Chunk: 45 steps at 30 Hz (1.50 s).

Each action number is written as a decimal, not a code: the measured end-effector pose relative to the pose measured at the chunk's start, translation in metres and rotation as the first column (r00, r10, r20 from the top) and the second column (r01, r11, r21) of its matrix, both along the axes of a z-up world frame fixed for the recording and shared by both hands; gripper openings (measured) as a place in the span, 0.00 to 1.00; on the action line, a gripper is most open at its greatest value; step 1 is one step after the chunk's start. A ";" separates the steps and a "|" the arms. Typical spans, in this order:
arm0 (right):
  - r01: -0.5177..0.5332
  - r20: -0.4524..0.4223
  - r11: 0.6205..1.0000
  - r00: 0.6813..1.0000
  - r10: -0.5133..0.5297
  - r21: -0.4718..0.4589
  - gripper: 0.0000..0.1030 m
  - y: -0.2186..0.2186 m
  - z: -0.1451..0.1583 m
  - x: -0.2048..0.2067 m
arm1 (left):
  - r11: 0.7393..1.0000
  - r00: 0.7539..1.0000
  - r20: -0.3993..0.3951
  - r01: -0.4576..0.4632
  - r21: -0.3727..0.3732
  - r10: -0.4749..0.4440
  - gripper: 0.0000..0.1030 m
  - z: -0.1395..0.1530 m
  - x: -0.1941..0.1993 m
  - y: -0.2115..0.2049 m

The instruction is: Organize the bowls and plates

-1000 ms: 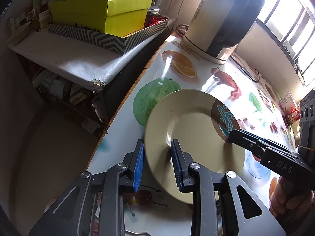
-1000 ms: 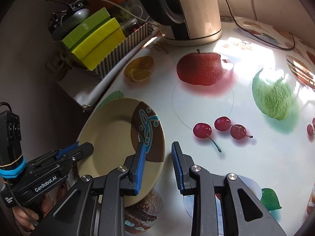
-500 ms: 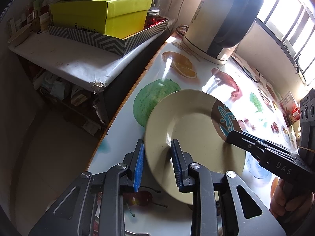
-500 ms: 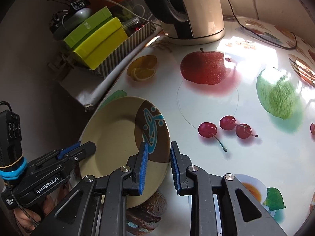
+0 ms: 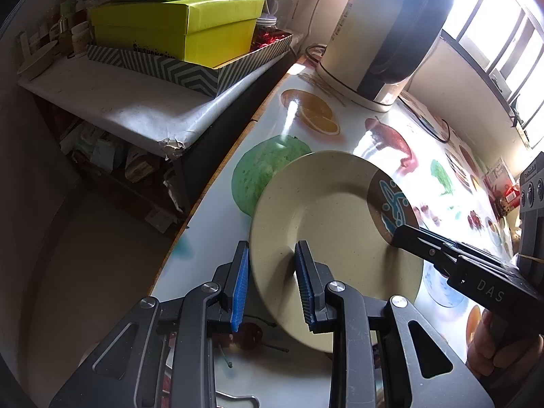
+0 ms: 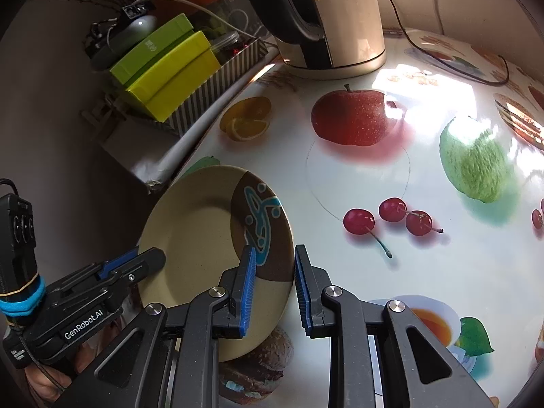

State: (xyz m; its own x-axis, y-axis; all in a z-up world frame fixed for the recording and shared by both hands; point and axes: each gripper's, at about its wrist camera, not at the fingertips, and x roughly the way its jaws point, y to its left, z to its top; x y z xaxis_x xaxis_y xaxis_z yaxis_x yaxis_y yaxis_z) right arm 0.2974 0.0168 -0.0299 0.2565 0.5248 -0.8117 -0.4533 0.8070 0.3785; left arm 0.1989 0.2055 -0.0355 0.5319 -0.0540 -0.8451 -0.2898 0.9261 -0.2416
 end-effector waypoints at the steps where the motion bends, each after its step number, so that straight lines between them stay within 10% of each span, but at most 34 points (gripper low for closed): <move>1: 0.000 0.000 1.000 1.000 0.000 0.000 0.21 0.000 0.000 0.000 | 1.000 1.000 0.001 0.001 -0.002 -0.001 0.27 0.000 0.000 0.000; 45: 0.068 0.057 0.996 0.996 -0.071 0.052 0.20 -0.067 0.049 -0.064 | 0.997 0.994 0.080 0.078 0.020 -0.080 0.27 0.045 -0.055 -0.052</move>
State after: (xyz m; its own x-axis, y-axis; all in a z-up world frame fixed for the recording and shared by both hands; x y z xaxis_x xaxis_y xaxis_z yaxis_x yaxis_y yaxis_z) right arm 0.2337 -0.0500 0.0194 0.3402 0.5436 -0.7673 -0.4195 0.8180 0.3936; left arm 0.1440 0.1536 0.0093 0.5928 -0.0851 -0.8008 -0.1957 0.9494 -0.2457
